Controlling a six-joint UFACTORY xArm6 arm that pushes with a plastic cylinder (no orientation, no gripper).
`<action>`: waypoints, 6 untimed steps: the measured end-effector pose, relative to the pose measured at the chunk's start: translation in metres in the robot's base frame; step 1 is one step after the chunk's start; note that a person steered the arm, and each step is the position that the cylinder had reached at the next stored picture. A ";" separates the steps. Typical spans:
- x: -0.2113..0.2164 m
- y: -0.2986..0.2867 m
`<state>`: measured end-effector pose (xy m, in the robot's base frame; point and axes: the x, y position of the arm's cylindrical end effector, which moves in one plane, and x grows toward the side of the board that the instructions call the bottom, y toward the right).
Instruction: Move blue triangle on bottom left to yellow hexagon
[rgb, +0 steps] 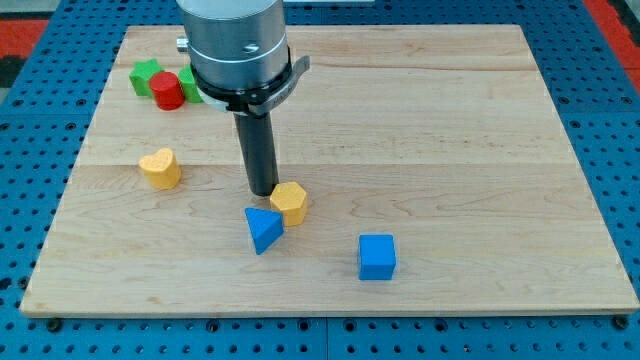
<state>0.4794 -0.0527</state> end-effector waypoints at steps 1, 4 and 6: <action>0.002 0.041; -0.015 -0.013; 0.054 -0.001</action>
<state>0.5335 -0.0533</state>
